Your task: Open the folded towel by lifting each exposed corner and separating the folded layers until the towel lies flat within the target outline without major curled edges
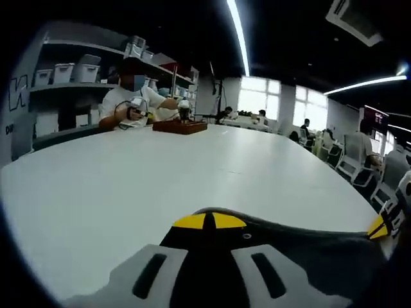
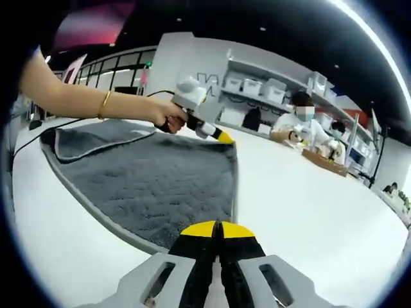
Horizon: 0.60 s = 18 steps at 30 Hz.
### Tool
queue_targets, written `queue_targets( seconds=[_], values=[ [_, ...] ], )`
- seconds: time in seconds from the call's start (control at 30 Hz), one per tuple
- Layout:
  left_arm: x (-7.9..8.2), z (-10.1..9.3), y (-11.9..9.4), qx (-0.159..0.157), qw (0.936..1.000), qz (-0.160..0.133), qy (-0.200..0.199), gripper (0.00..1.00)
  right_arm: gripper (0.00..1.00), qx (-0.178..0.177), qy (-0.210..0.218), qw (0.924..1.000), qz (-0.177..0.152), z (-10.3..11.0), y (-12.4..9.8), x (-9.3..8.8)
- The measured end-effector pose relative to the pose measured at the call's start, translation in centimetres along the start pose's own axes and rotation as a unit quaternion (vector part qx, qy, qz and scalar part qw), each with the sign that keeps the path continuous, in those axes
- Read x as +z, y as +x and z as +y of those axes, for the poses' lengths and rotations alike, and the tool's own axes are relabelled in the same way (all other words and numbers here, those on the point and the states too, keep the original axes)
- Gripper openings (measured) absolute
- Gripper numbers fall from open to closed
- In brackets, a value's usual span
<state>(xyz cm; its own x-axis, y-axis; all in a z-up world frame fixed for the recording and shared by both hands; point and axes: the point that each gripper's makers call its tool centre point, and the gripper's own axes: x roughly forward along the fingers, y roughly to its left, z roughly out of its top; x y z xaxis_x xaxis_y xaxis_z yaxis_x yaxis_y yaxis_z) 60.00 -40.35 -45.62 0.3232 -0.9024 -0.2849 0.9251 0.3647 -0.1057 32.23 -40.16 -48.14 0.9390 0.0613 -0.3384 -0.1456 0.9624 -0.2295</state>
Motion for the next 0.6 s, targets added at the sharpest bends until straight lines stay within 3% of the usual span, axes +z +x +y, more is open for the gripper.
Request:
queue_targets(
  seconds=[0.23,0.6],
  values=[
    [-0.8,0.2,1.1,-0.002,0.9997,0.005,-0.025,0.00,0.00,0.002,-0.004,1.0000,0.005,-0.2,0.1,-0.1],
    [-2.2,0.2,2.0,-0.001,0.9992,0.027,-0.030,0.00,0.00,0.001,-0.011,0.9999,0.002,-0.3,0.1,-0.3]
  ],
)
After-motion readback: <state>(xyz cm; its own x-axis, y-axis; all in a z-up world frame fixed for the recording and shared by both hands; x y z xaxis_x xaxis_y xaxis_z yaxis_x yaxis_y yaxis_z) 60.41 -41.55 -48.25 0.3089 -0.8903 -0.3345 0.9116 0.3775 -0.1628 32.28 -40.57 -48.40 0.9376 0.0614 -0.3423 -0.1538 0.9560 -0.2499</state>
